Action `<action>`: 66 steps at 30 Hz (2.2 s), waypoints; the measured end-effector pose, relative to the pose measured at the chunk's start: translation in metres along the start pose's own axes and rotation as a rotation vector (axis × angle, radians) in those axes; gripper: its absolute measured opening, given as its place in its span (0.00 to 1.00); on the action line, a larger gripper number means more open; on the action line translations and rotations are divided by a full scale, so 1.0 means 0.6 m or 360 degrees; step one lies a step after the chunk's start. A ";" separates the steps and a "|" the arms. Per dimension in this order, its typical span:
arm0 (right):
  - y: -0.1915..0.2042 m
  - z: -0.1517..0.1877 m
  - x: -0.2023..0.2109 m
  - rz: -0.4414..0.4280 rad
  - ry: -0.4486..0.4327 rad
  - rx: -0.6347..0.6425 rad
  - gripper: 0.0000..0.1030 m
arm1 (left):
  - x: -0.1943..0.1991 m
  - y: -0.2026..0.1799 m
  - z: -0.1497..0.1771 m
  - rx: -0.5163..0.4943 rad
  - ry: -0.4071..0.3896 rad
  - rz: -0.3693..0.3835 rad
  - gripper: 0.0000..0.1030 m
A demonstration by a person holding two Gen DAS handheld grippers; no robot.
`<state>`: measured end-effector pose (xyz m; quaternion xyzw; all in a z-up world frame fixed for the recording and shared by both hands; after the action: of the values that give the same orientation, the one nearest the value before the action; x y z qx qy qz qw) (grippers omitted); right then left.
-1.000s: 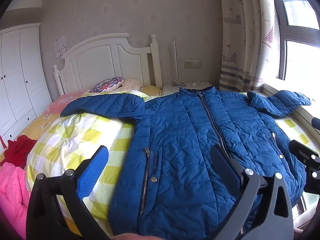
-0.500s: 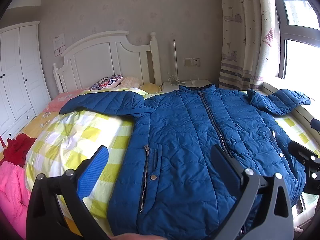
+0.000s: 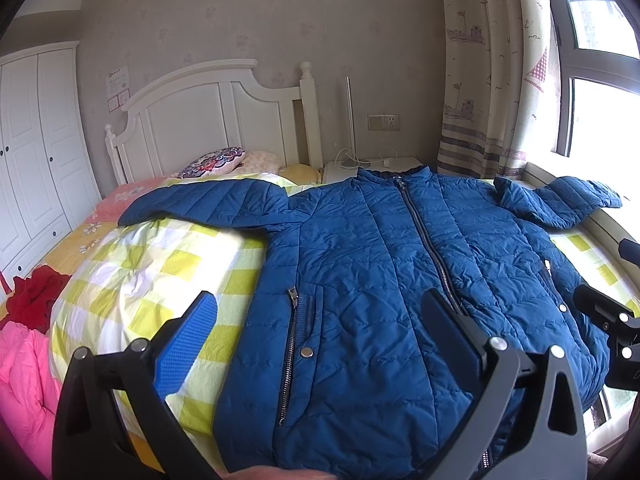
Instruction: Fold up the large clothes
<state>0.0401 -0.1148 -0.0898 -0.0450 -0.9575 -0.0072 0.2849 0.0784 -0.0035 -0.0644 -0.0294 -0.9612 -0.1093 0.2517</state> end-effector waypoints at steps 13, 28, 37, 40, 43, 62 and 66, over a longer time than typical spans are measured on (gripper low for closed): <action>0.001 0.000 -0.001 -0.0004 0.0009 -0.0001 0.96 | -0.001 0.001 -0.001 0.0000 0.0003 0.0003 0.98; 0.004 0.002 -0.001 -0.0008 0.0015 0.0003 0.96 | -0.001 0.002 -0.001 0.0000 0.0005 0.0005 0.98; 0.003 0.001 -0.002 -0.0008 0.0018 0.0001 0.96 | 0.000 0.003 0.000 0.0000 0.0007 0.0006 0.98; 0.004 0.002 -0.002 -0.0009 0.0019 0.0002 0.96 | 0.000 0.002 0.000 0.0001 0.0007 0.0007 0.98; 0.004 0.002 -0.002 -0.0010 0.0021 0.0000 0.96 | 0.000 0.003 0.000 0.0001 0.0009 0.0008 0.98; 0.008 0.008 -0.004 -0.0015 0.0033 0.0003 0.96 | 0.001 0.005 0.003 0.0001 0.0014 0.0009 0.98; 0.006 0.008 -0.007 -0.0019 0.0043 0.0001 0.96 | 0.002 0.008 0.007 0.0001 0.0016 0.0009 0.98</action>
<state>0.0414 -0.1112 -0.0958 -0.0391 -0.9538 -0.0091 0.2978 0.0756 0.0022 -0.0664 -0.0314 -0.9599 -0.1084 0.2568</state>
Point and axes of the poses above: each gripper's, at about its wrist camera, not at the fingertips, and x roughly against the way its jaws point, y to its left, z to its underside, the point moved 9 cm from there along -x, roughly the way its jaws point, and after that the axes turned 6 degrees about -x, right-handed, at the moved point
